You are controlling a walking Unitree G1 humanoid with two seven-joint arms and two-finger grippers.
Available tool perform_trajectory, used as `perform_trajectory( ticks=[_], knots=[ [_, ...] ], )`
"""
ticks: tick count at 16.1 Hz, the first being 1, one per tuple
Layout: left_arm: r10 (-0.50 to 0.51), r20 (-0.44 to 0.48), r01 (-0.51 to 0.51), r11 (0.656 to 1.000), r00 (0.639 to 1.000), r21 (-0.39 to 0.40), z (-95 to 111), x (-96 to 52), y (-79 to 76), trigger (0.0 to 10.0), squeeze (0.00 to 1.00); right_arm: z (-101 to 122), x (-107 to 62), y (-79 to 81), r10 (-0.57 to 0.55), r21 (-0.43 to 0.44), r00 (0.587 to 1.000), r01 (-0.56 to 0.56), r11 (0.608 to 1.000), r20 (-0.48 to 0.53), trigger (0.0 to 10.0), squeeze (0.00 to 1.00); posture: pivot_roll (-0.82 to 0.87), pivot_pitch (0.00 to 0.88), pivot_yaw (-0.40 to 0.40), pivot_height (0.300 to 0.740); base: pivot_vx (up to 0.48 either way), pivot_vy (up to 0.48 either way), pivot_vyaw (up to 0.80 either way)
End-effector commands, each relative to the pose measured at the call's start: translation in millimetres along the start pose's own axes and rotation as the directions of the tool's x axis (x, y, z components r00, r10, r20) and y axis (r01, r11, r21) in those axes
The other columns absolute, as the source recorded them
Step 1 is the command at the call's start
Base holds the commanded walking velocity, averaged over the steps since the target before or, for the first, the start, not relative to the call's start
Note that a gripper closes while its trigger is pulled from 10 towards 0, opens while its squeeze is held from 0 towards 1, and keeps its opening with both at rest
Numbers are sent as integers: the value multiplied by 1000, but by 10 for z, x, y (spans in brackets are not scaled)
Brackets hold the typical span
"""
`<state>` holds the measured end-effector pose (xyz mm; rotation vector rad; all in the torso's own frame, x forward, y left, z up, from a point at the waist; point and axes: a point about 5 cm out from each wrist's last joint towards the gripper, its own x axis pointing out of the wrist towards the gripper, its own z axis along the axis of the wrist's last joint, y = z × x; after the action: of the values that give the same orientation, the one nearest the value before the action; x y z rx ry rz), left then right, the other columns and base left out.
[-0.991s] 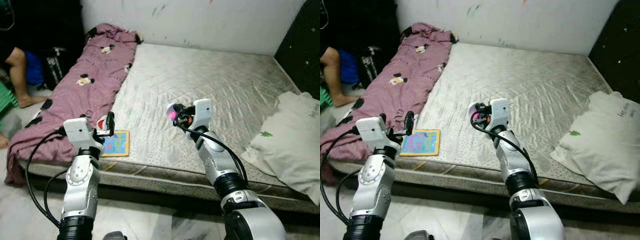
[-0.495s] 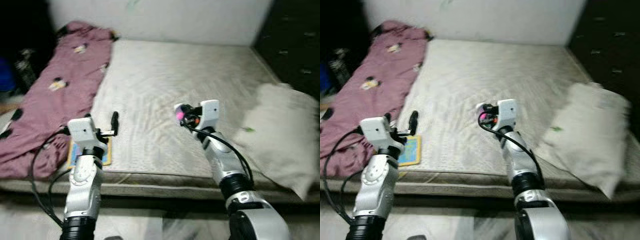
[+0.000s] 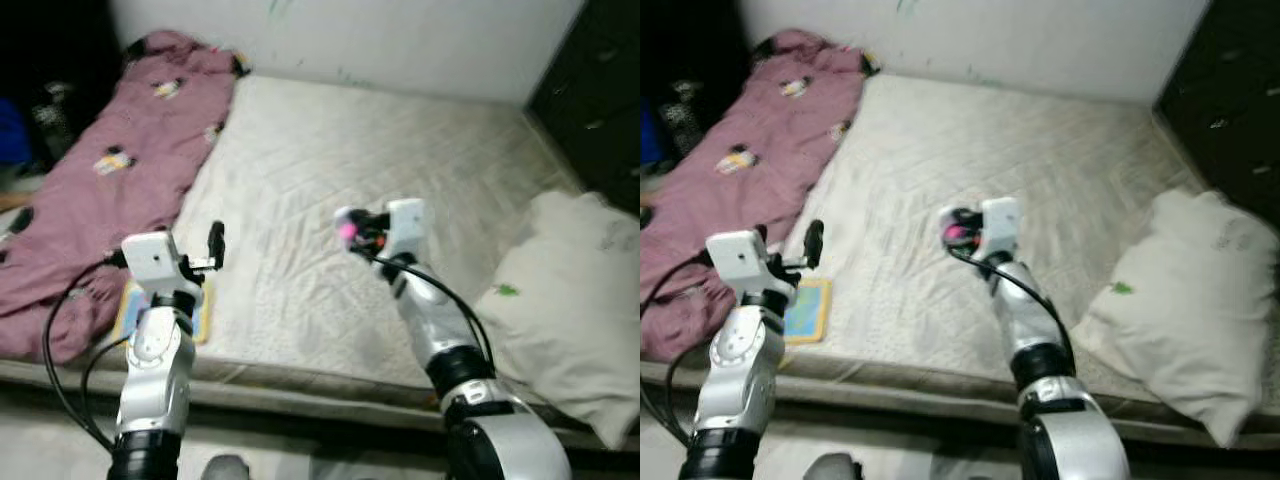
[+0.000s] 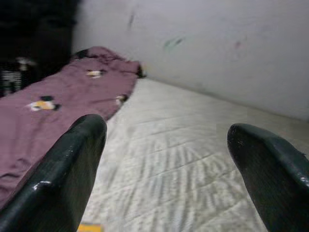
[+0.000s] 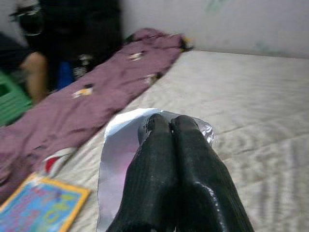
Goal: Clean up the room
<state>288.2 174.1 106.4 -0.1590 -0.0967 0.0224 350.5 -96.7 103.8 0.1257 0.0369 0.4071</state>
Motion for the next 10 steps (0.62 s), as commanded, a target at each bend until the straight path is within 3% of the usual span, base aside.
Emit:
perform_trajectory(
  ticks=[1,3,10],
  knots=[
    [-23,-5,23,1000,1000,-3,-9,2,-51,10000,0,12,-17,-78,-24,-10,1000,24,1000,-5,10000,0,65,0,-48,740,0,0,-800],
    [-29,-6,29,999,1000,-13,-15,0,-56,10000,0,7,-21,-80,-26,-11,1000,26,1000,-4,10000,0,64,0,-47,740,0,480,-731],
    [-21,2,21,1000,1000,-19,3,15,-58,10000,0,16,-12,-85,-20,-18,1000,20,1000,-5,10000,0,61,0,-52,740,0,480,0]
  ],
)
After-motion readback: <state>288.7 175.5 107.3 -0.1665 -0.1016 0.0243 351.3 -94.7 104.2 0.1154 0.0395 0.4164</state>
